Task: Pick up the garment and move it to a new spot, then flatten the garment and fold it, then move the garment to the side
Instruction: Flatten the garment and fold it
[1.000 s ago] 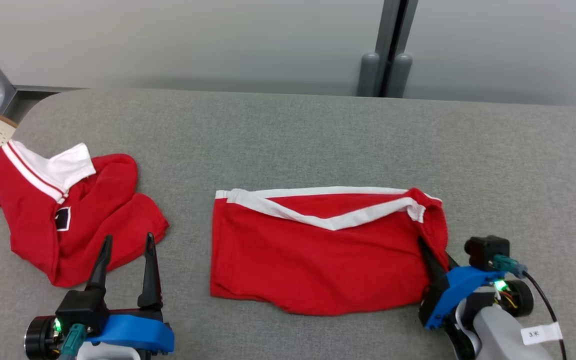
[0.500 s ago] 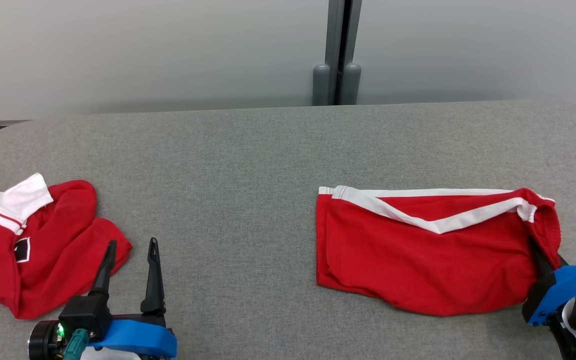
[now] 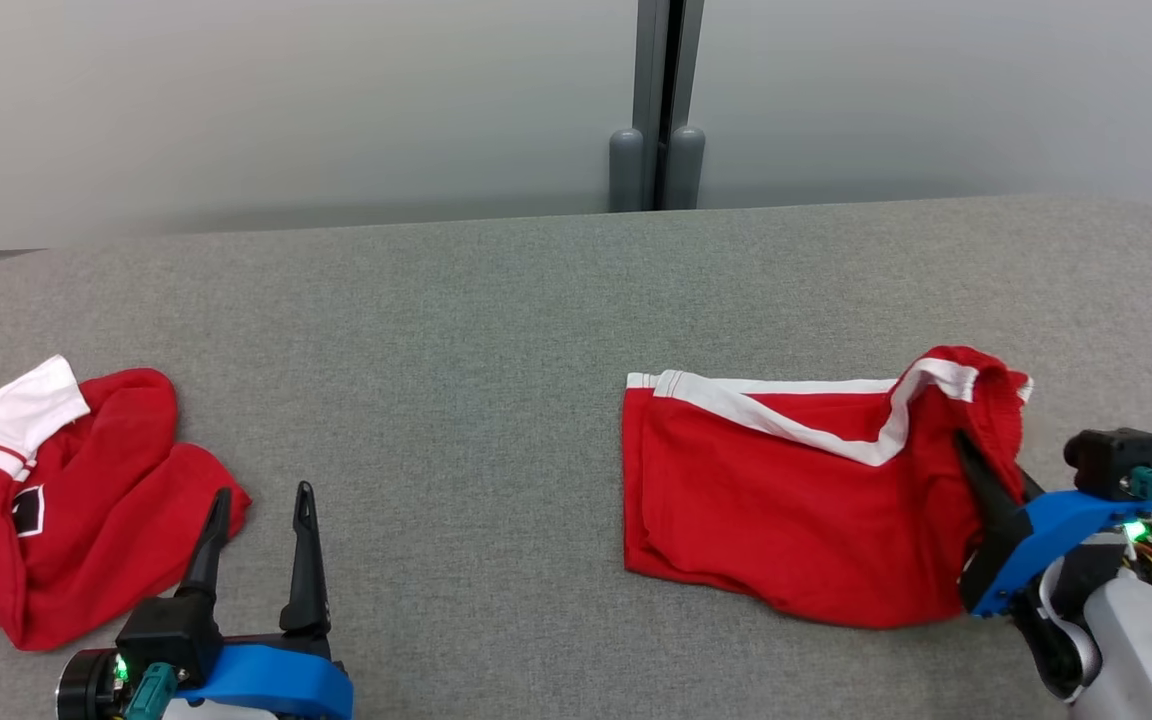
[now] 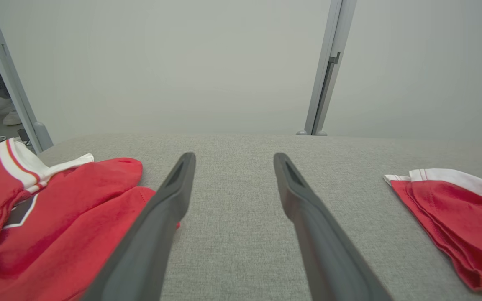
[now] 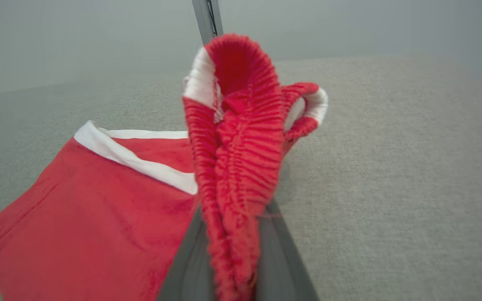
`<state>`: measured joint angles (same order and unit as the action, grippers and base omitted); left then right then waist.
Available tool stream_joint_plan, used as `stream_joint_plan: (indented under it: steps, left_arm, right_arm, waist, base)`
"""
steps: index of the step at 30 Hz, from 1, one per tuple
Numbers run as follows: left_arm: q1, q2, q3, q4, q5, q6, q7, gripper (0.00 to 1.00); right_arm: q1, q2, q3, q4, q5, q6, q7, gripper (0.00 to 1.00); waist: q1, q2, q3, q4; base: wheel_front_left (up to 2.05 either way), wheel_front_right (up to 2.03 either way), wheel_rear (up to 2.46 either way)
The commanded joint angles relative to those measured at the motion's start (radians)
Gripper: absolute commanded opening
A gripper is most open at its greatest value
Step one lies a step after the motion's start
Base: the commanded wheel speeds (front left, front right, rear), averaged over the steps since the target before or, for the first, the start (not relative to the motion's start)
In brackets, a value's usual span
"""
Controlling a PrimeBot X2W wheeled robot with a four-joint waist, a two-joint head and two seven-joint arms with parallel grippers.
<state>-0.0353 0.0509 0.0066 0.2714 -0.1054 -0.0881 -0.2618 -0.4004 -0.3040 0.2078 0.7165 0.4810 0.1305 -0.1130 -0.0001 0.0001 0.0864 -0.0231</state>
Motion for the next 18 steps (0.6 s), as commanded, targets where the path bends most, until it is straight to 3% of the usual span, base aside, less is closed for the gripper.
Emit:
stream_joint_plan:
  steps: [1,10,18]
  left_arm:
    - [-0.002,0.0,0.001,0.0,-0.003,0.004,-0.005,1.0]
    - [-0.022,0.0,-0.022,0.009,-0.016,0.008,-0.005,1.0]
    - [-0.038,0.0,-0.042,0.011,-0.02,0.008,-0.005,1.0]
  right_arm:
    - [-0.01,0.007,0.006,-0.023,0.002,0.001,0.007,0.0]
    - [-0.039,0.111,0.036,-0.148,-0.048,0.001,0.096,0.0]
    - [-0.06,0.214,0.048,-0.145,-0.125,0.001,0.127,0.0]
  waist:
    - [0.0001,-0.0001,0.0,-0.002]
    - [0.0001,-0.0001,0.0,0.003]
    - [0.0001,-0.0001,0.017,0.039]
  base:
    - [0.0,0.0,0.0]
    - [0.0,0.0,0.0]
    - [0.0,0.0,0.0]
